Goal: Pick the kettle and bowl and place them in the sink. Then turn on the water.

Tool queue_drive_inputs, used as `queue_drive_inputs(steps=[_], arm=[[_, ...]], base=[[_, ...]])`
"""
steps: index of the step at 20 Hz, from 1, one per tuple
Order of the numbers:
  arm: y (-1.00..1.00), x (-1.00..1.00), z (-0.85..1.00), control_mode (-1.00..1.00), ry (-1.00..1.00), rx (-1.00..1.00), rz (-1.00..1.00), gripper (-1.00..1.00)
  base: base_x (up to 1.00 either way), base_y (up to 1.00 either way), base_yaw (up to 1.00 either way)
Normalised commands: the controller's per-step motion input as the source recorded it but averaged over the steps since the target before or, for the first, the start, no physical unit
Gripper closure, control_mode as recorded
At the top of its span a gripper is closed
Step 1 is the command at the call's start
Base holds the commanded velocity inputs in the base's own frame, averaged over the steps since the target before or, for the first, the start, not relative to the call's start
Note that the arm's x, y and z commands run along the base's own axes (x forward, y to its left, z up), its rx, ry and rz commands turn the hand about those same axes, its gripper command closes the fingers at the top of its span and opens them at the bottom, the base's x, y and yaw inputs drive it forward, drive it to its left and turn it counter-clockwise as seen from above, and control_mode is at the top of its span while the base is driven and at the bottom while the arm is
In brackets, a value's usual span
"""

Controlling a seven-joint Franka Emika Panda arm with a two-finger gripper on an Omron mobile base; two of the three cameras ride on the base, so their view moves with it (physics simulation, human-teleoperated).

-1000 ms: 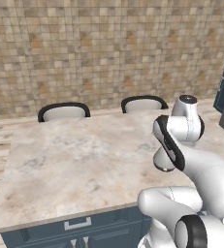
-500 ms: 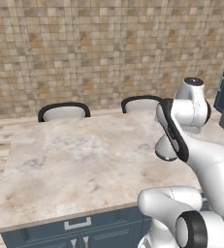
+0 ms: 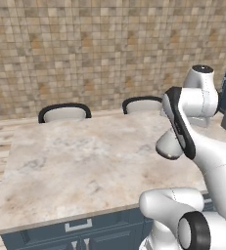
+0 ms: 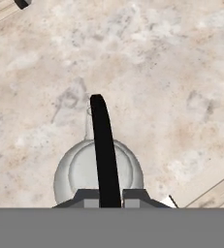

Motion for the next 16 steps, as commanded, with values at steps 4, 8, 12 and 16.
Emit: queue_drive_inputs(steps=[4,8,12,16], arm=[[0.00,-0.12,0.08,-1.00,0.00,-0.02,0.00,1.00],[0.00,-0.12,0.07,-1.00,-0.02,-0.01,0.00,1.00],[0.00,-0.12,0.06,-1.00,-0.03,-0.03,0.03,1.00],[0.00,-0.15,0.03,-1.00,-0.04,-0.06,0.04,1.00]], base=[[0.00,0.00,0.00],[0.00,0.00,0.00],[0.00,0.00,0.00],[0.00,0.00,0.00]])
